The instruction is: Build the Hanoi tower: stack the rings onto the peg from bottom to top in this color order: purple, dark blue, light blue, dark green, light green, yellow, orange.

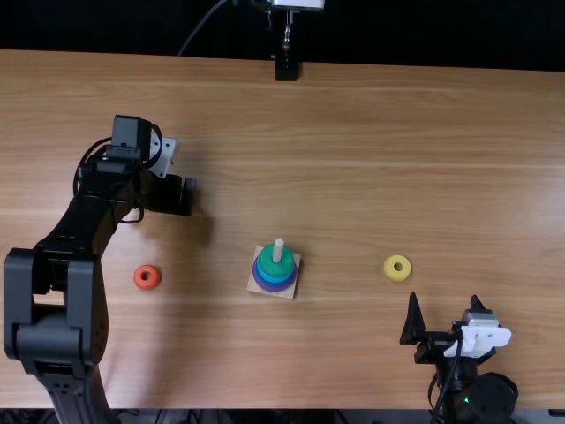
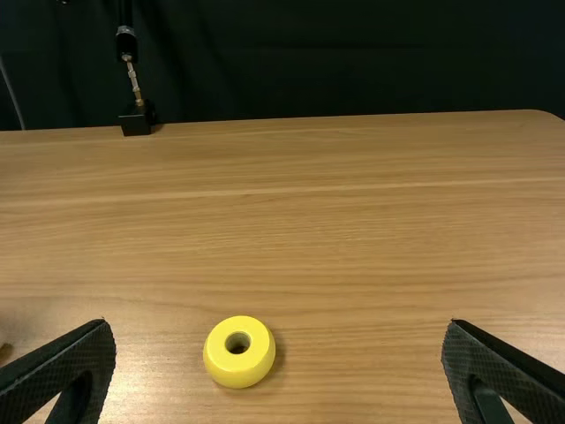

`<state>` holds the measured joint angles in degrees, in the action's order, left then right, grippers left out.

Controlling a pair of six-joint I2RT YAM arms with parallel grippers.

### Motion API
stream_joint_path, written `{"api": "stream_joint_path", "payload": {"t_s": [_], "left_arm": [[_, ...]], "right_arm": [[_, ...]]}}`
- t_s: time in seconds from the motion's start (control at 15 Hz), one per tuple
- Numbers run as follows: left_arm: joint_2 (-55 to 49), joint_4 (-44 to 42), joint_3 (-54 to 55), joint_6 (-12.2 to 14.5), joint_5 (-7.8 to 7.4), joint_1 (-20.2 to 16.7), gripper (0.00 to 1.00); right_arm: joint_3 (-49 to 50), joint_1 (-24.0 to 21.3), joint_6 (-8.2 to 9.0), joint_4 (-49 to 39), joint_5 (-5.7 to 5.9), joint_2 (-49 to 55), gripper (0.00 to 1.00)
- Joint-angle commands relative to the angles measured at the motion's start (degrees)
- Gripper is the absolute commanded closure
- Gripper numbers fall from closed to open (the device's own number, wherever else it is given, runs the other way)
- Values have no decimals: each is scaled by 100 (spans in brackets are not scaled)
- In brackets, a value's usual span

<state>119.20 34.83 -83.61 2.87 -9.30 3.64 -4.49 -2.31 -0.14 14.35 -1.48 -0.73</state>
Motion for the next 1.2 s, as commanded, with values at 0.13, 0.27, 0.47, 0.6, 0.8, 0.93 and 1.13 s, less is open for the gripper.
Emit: {"api": "stream_joint_path", "payload": {"t_s": [0.13,0.27,0.47,0.6,0.8,0.93,1.13], "left_arm": [[148,50,-155,92,-51,-48,60],[148,50,-155,92,-30,-48,82],[139,50,-164,92,413,-48,100],[113,114,-182,250,666,-48,100],[-116,1189,-779,556,909,-48,100],[-213,2244,-1412,546,930,-21,100],[-476,3035,-1852,535,825,93,100]], "right_arm": [[352,-68,-17,375,0,73,0],[344,-68,-17,375,0,73,0],[352,-68,-17,375,0,73,0],[344,-68,-17,375,0,73,0],[344,-68,-17,375,0,73,0],[344,-68,-17,375,0,73,0],[344,-68,-17,375,0,73,0]]}}
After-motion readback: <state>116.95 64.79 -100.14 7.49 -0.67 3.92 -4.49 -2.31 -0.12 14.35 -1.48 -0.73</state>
